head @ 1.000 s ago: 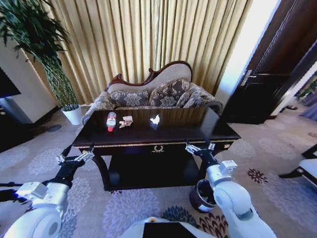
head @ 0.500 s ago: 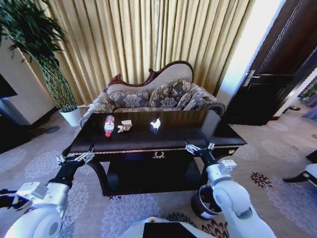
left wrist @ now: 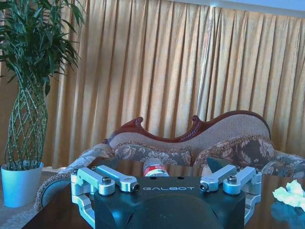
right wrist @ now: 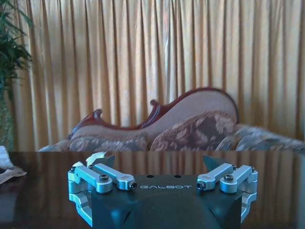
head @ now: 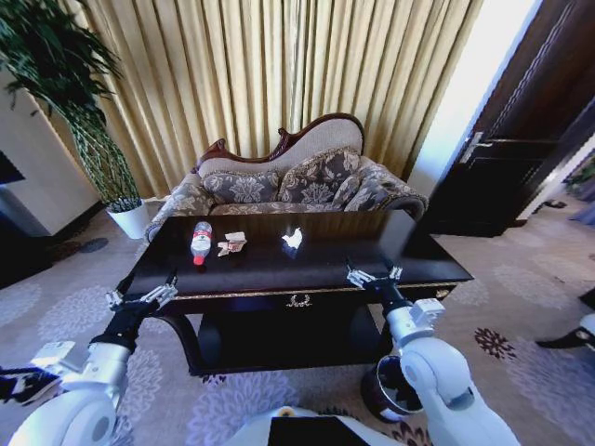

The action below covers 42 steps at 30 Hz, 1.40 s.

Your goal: Move to the front of the table and place the trash on the table into the trash bin.

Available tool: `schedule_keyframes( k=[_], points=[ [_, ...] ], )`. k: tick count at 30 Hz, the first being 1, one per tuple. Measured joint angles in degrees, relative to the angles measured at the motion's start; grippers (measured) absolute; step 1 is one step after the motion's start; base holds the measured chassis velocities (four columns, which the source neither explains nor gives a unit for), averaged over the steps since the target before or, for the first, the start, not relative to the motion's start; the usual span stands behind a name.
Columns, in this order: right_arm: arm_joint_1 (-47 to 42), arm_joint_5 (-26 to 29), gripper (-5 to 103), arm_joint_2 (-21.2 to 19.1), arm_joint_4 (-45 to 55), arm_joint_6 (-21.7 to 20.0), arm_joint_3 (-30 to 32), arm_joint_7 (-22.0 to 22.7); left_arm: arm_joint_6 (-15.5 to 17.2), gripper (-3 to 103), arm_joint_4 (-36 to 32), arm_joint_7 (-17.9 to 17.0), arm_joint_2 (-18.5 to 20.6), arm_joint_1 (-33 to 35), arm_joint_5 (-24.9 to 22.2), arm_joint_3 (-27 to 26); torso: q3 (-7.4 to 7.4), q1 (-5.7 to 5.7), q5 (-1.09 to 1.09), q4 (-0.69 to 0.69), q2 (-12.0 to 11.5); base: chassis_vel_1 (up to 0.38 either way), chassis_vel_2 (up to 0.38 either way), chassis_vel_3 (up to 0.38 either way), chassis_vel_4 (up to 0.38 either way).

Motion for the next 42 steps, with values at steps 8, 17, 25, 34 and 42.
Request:
schedule_keyframes(
  k=[8, 17, 25, 34, 42],
  points=[
    [8.0, 11.8, 100, -6.3, -3.2, -3.7, -2.3, 1.3, 0.6, 100, 0.0, 0.0, -0.2, 0.1, 1.0, 0.3, 0.01, 0.01, 0.0, 0.01, 0.0, 0.0, 0.0, 0.0, 0.0],
    [17.0, 18.7, 100, -12.4, -9.0, -4.0, -9.0, 1.2, 0.6, 100, 0.0, 0.0, -0.3, 0.2, 2.8, 1.3, 0.01, 0.01, 0.0, 0.01, 0.0, 0.0, 0.0, 0.0, 0.0],
    [25.7, 18.1, 100, -11.0, -13.8, -4.9, -17.0, 1.1, 1.0, 100, 0.0, 0.1, -0.3, 0.8, 3.2, 1.8, 0.01, 0.01, -0.02, 0.01, 0.0, 0.0, 0.0, 0.0, 0.0],
    [34.9, 15.4, 100, -6.2, -21.7, -5.4, -26.3, 1.1, 1.5, 100, 0.0, 0.0, 0.2, 0.6, 3.0, 1.6, 0.01, 0.01, -0.02, 0.01, 0.0, 0.0, 0.0, 0.0, 0.0],
    [41.6, 14.9, 100, -3.6, -30.8, -6.6, -31.1, 1.0, 1.5, 100, 0.0, 0.0, -0.2, 0.7, 2.6, 1.7, 0.01, 0.01, -0.01, 0.02, 0.0, 0.0, 0.0, 0.0, 0.0]
  ],
)
